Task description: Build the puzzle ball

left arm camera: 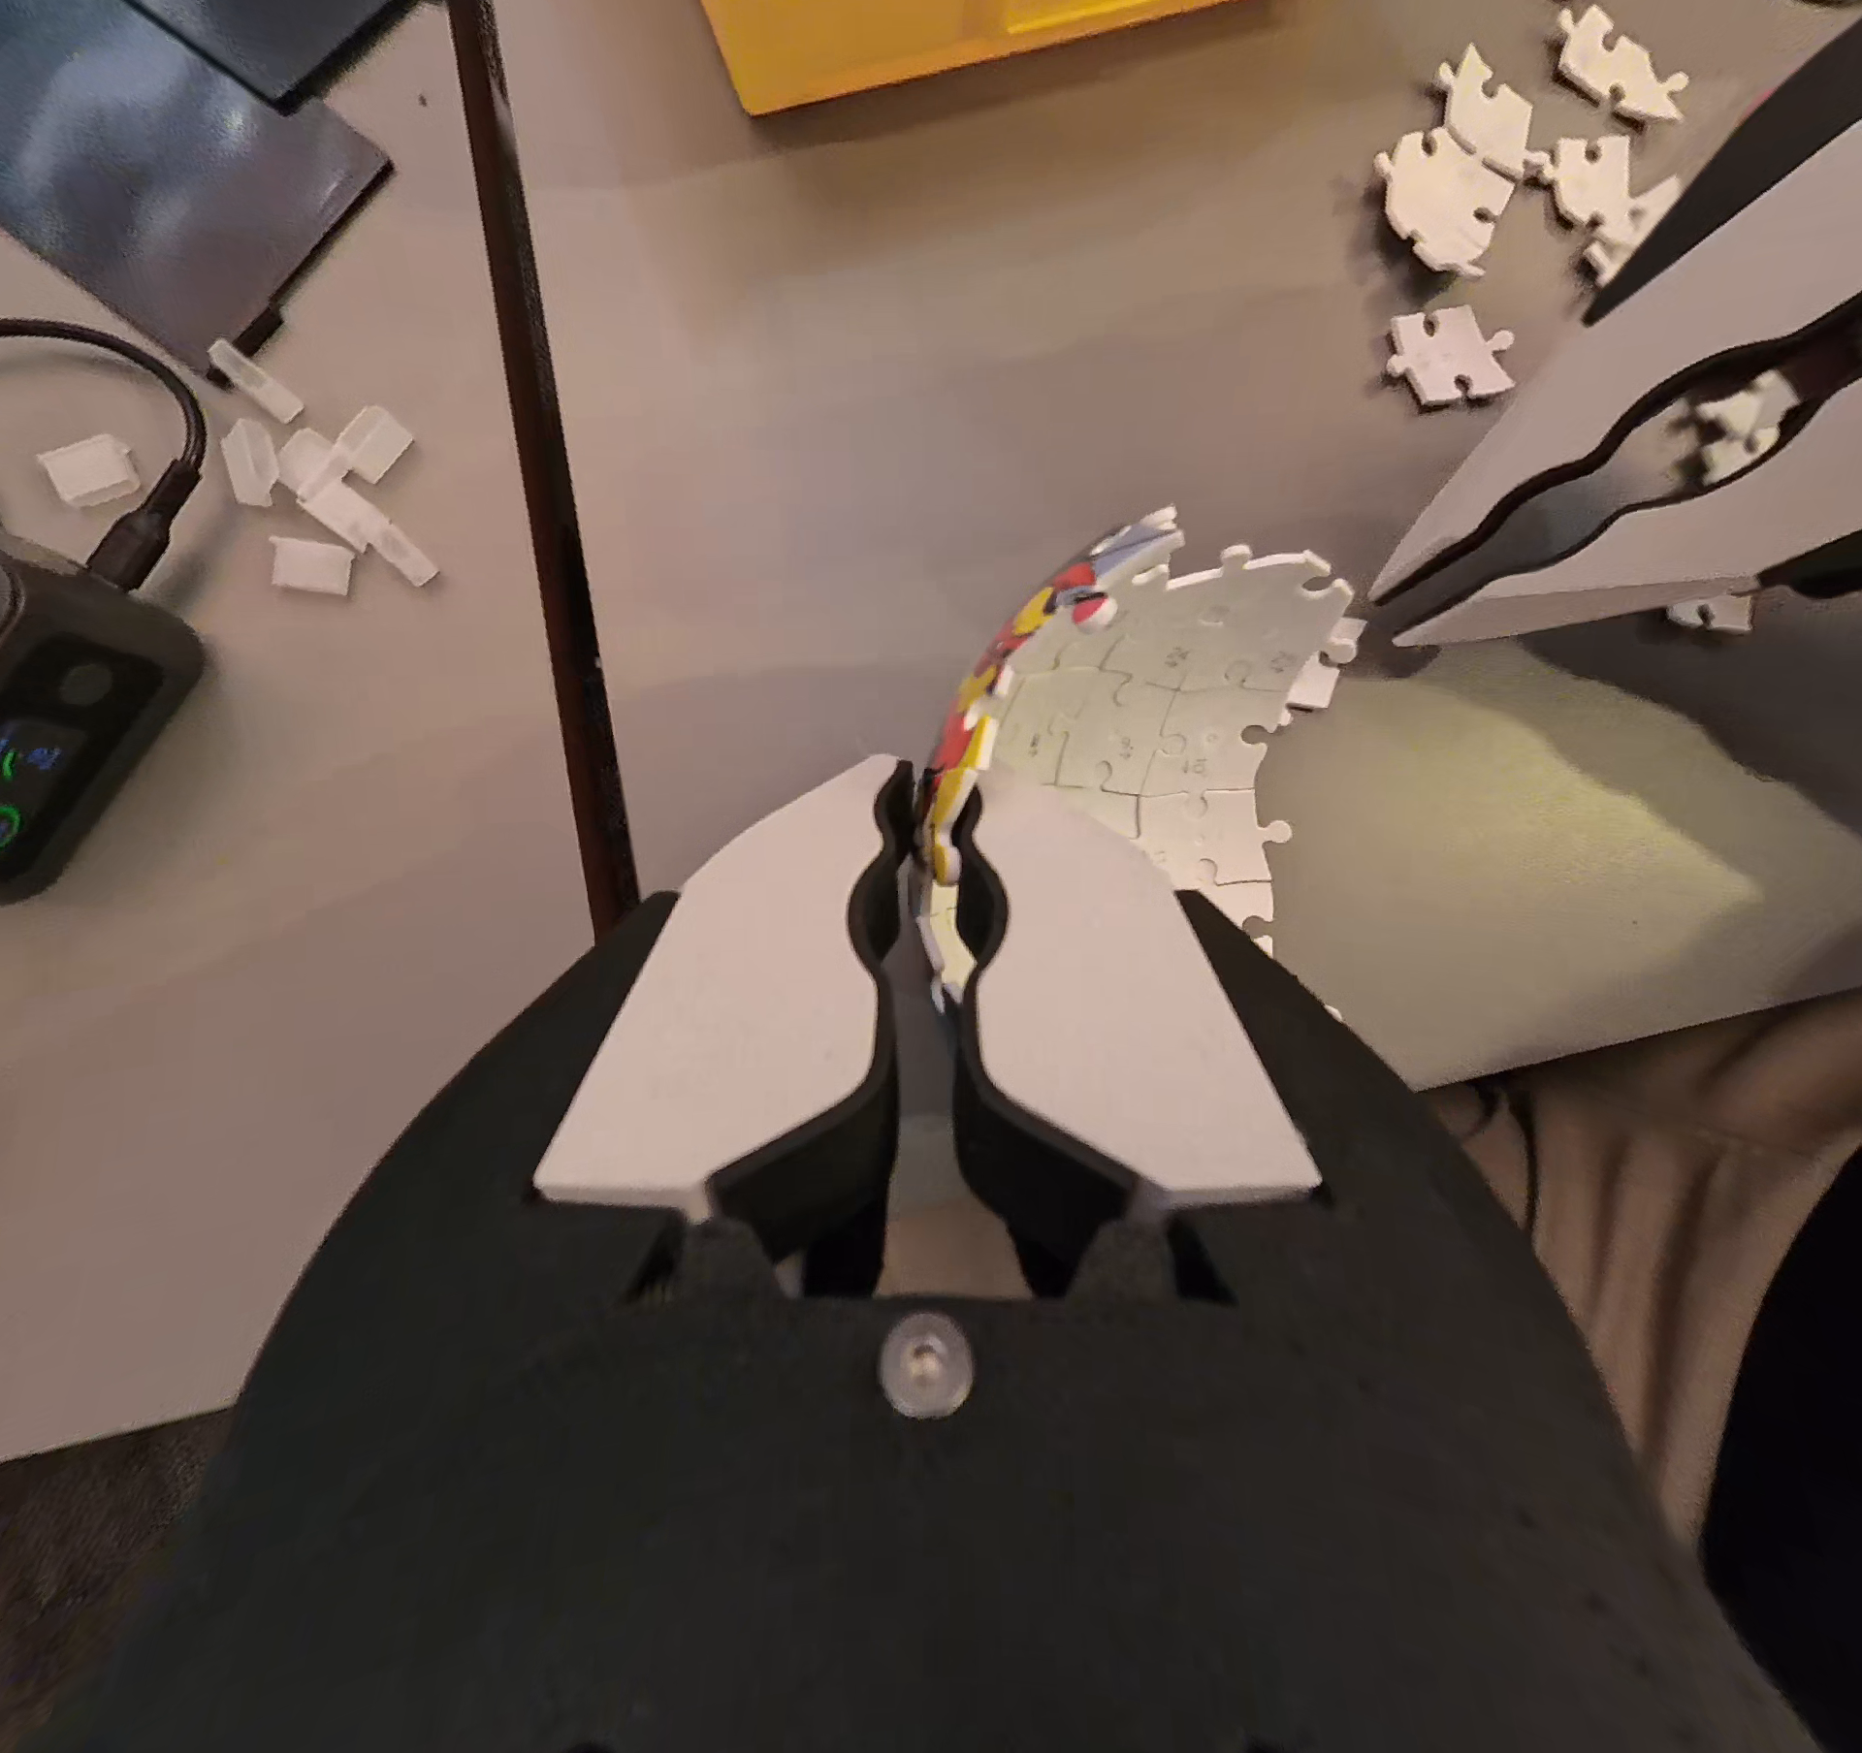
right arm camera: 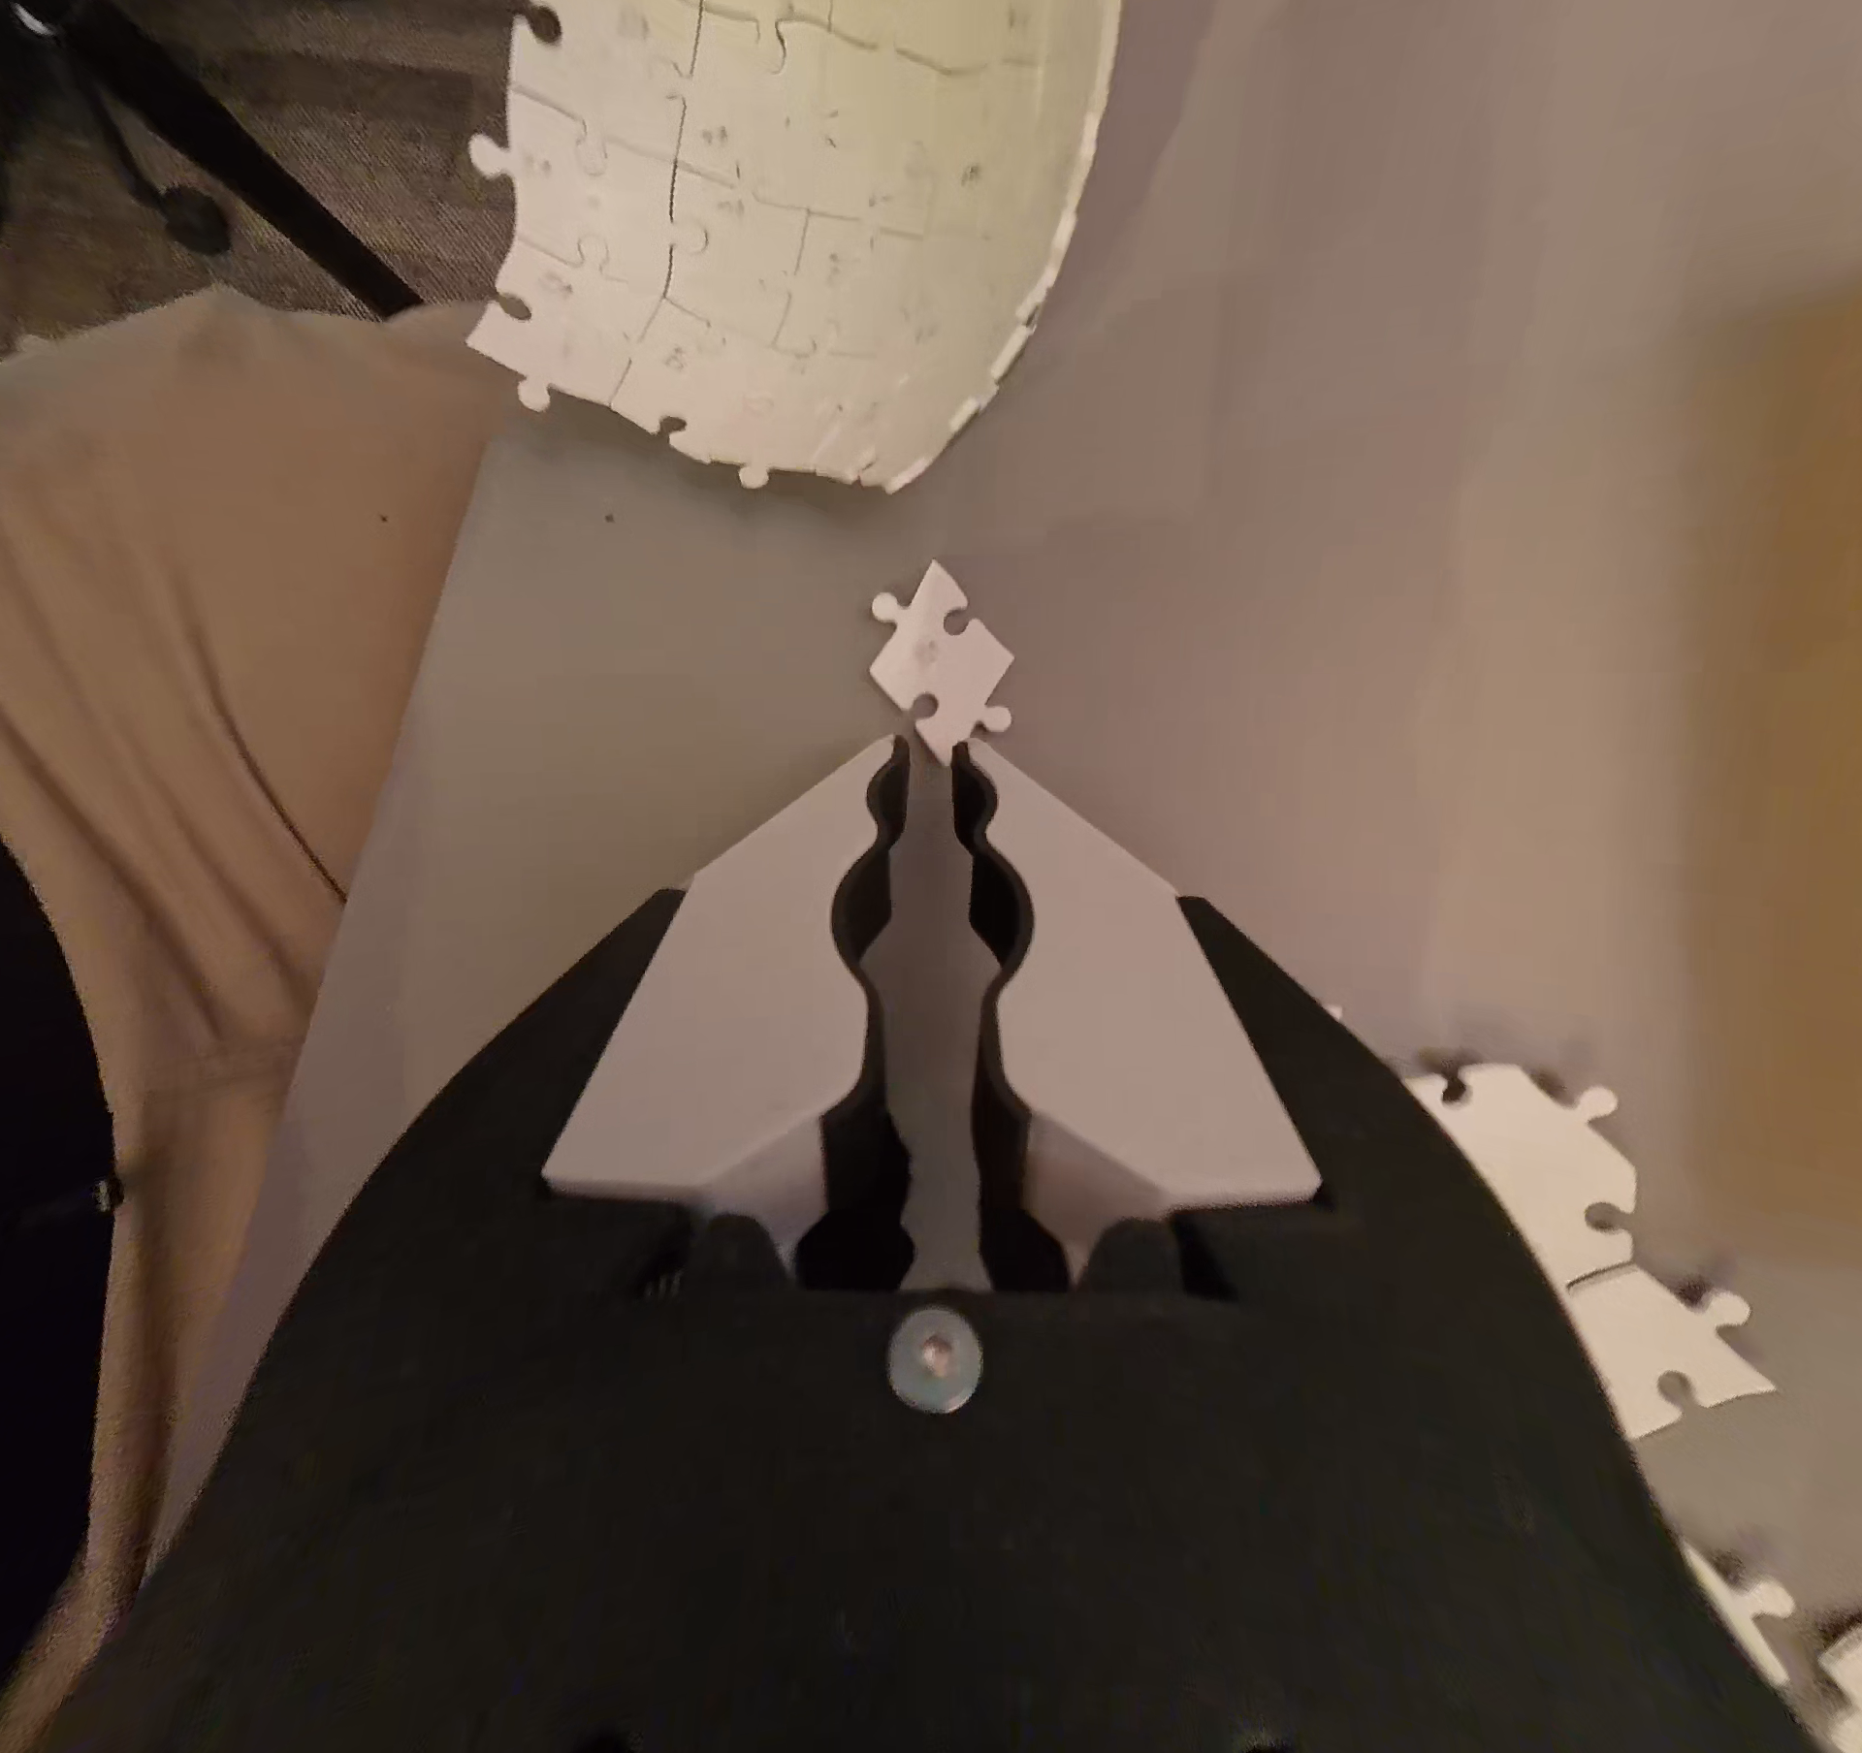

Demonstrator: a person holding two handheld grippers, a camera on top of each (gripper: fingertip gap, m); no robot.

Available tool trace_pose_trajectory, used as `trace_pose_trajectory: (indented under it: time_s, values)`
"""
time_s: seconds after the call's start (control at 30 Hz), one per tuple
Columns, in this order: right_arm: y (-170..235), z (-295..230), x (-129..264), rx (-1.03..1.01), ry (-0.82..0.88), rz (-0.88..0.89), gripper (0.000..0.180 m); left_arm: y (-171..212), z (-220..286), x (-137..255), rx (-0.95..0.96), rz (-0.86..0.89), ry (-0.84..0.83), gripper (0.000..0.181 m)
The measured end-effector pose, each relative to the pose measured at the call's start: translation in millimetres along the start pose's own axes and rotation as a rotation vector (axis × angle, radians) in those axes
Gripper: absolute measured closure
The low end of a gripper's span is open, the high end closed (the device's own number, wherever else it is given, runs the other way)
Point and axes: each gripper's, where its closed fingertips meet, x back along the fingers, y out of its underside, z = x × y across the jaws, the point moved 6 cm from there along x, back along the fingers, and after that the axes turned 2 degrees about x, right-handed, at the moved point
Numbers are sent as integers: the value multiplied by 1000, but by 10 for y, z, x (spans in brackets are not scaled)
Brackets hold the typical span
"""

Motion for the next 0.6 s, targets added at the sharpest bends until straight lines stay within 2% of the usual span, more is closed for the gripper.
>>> trace_pose_trajectory:
  time_s: [0.13,0.6]
  values:
    - [48,-17,-84,2,23,-54,173,-17,22,-55,-14,-21,2,175]
    - [-136,175,-206,99,91,-75,176,-63,-136,-52,-33,-68,-32,175]
